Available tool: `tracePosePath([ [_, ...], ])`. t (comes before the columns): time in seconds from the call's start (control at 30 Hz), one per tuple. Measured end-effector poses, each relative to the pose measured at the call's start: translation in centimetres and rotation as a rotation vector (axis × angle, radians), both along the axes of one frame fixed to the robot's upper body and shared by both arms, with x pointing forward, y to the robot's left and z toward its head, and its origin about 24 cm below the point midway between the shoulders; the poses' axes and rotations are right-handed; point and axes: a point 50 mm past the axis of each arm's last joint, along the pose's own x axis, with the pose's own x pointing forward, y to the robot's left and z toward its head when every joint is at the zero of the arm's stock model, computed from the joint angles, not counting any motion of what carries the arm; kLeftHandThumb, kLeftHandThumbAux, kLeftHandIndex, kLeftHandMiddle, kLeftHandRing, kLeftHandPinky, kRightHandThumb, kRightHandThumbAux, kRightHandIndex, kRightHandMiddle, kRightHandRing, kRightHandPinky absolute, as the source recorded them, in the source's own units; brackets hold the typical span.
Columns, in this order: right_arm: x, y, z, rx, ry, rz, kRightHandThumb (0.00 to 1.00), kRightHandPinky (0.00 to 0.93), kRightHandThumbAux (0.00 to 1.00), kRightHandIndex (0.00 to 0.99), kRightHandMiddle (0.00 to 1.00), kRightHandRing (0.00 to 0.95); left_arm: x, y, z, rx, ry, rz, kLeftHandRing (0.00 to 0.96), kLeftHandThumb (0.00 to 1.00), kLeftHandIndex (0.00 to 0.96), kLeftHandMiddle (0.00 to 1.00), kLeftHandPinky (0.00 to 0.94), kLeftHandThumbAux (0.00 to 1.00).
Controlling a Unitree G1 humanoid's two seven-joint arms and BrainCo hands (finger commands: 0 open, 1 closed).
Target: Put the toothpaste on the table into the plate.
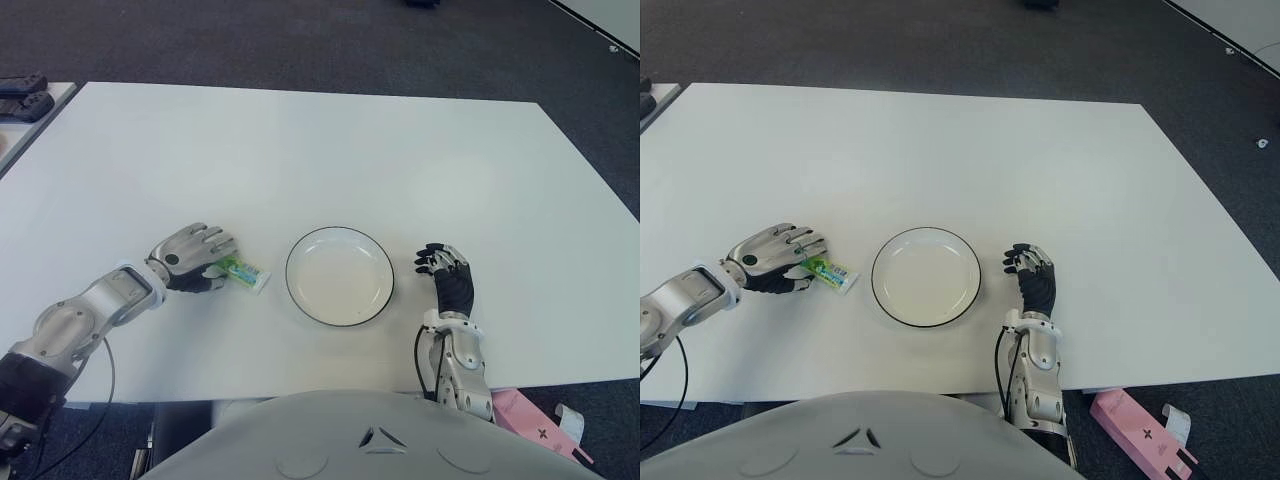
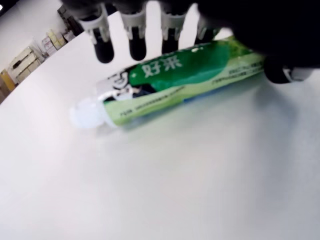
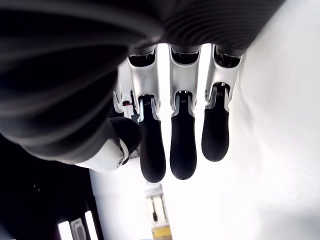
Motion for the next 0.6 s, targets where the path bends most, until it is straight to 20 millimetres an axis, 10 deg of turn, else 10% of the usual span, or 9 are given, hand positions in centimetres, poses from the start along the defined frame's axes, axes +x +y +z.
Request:
tracePosePath([
  [0.6, -0.3, 0.0, -0.1, 0.001, 0.009, -0.009, 0.709, 0.534, 0.724, 0.429, 0.537, 0.534, 1.8, 1.2, -1.9, 0.012, -0.048, -0.054, 0.008, 0.496, 0.0, 0.04, 0.015, 0.09],
])
